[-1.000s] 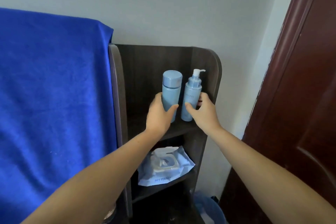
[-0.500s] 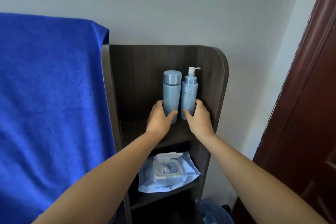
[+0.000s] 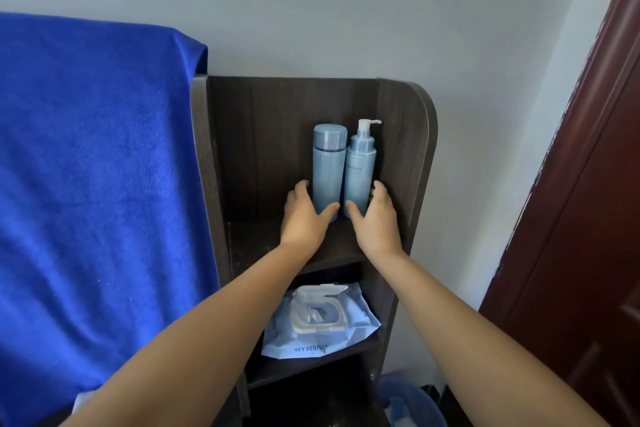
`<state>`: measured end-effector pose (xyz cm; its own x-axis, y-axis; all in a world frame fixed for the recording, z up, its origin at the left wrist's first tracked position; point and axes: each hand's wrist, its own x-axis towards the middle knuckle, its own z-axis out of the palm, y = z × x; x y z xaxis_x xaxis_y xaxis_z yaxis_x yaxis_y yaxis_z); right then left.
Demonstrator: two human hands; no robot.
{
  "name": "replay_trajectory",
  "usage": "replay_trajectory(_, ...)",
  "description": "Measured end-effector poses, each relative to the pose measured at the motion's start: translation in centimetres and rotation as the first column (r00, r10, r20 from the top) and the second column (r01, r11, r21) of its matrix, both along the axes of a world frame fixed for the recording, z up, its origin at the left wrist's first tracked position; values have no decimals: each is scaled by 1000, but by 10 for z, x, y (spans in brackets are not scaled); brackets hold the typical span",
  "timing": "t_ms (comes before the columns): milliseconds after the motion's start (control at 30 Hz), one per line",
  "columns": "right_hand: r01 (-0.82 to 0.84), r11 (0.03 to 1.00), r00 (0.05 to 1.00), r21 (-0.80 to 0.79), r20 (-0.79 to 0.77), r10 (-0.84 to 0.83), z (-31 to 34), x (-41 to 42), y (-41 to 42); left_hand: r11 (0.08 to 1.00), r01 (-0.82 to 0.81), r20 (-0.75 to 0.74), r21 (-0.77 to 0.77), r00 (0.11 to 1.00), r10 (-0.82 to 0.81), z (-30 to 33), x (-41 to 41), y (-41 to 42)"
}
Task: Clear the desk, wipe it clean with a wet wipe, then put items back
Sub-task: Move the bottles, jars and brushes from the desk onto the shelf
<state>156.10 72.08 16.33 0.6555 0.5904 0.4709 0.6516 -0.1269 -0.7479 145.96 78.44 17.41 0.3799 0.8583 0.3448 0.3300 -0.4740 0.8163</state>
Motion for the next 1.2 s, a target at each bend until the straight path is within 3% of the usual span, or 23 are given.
replay_trajectory(67, -29, 998, 998, 49, 62, 26, -4, -10, -12, 996, 9, 37, 92, 999, -12, -1, -16, -12)
replay_trajectory(200, -73, 987, 938, 146, 347, 18, -26, -42, -41, 955, 73, 86, 286, 991, -102, -11, -67, -43)
replay_trajectory(400, -289, 955, 895, 63, 372, 246, -79, -125, -59, 909, 191, 10, 370, 978, -209, -63, -183, -65)
replay_trajectory(500, -389, 920, 862, -50, 331, 383, -118, -178, -57, 962, 123, -82, 246, 991, -106, -116, -248, -60)
replay_trajectory(633, -480, 835, 834, -270, 156, 530, -183, -235, -48, 996, -82, -241, 21, 967, 85, -191, -326, -47)
replay_trajectory(733, -481, 777, 860, -406, -47, 508, -226, -261, -42, 975, -185, -339, -126, 931, 133, -225, -354, -42)
replay_trajectory(867, -463, 721, 880, -516, -167, 445, -262, -284, -30, 959, -158, -429, -236, 902, 43, -256, -355, -42)
replay_trajectory(1033, -358, 700, 911, -618, -65, 408, -280, -297, -14, 926, -197, -419, -322, 907, 47, -270, -346, -34)
replay_trajectory(1200, -364, 789, 922, -496, -72, 380, -274, -296, -25, 938, -181, -459, -295, 888, 27, -260, -349, -32)
